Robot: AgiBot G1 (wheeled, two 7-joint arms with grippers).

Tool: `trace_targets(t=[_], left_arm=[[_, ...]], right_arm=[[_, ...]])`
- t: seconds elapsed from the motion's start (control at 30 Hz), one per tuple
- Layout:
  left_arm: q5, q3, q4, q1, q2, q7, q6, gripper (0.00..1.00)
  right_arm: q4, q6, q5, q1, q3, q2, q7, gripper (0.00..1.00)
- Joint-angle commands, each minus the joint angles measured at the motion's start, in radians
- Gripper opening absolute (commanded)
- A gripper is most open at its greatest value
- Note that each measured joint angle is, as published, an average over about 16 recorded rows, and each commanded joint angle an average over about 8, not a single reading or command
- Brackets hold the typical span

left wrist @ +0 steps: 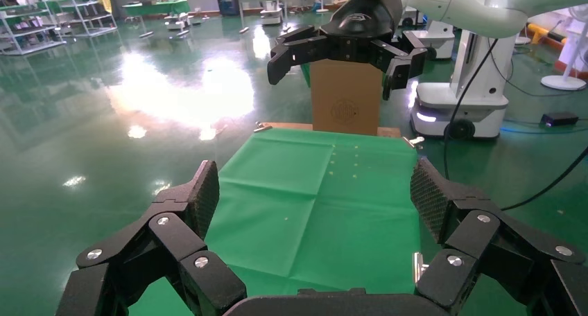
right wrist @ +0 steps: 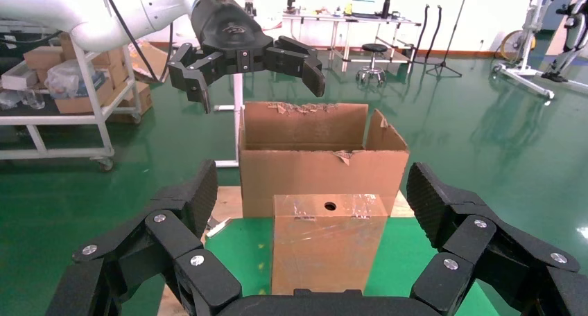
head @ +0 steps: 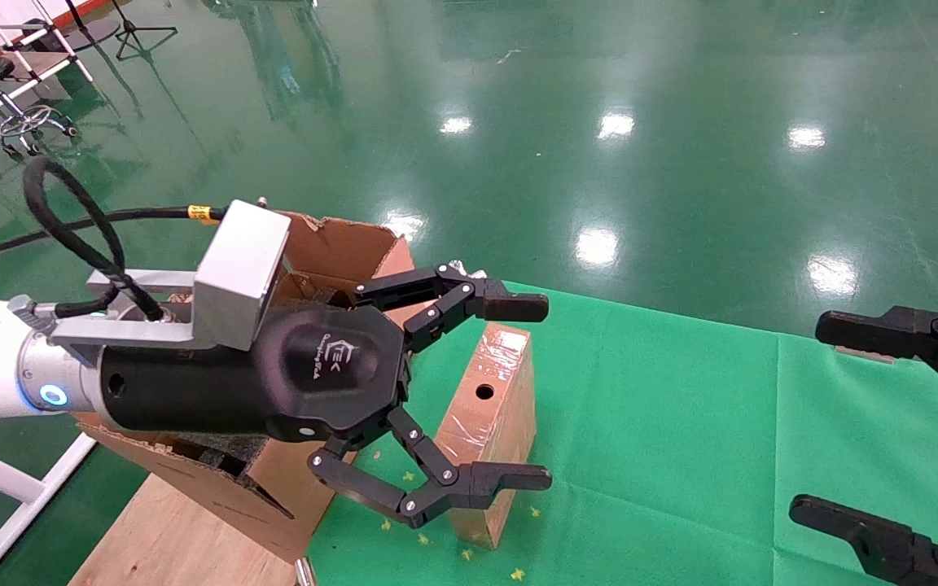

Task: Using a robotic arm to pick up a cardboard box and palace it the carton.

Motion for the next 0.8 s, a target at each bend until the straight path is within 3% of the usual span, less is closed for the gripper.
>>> trace_targets(t=[0.03,0.4,0.47,0.67,0.7,0.8], left_arm=[[0.0,0.0,0.0,0.0,0.0,0.0,0.0,1.0],[0.0,0.0,0.0,0.0,0.0,0.0,0.0,1.0],[0.003,0.0,-0.001,0.0,-0.001,0.001,0.0,1.0],[0.135,0.03,-0.038,-0.049,-0.019,0.018,-0.022,1.0],[0.172,0.039,-0.045,-0.067,-0.019,0.019,-0.03,1.0],[0.268,0.064,-0.057,-0.121,-0.011,0.017,-0.053,1.0]], right_arm=[[0.0,0.0,0.0,0.0,0.0,0.0,0.0,1.0],[0.0,0.0,0.0,0.0,0.0,0.0,0.0,1.0],[0.0,0.0,0.0,0.0,0.0,0.0,0.0,0.82],[0.0,0.0,0.0,0.0,0.0,0.0,0.0,0.07],[0.0,0.0,0.0,0.0,0.0,0.0,0.0,0.01],[0.0,0.0,0.0,0.0,0.0,0.0,0.0,0.0]])
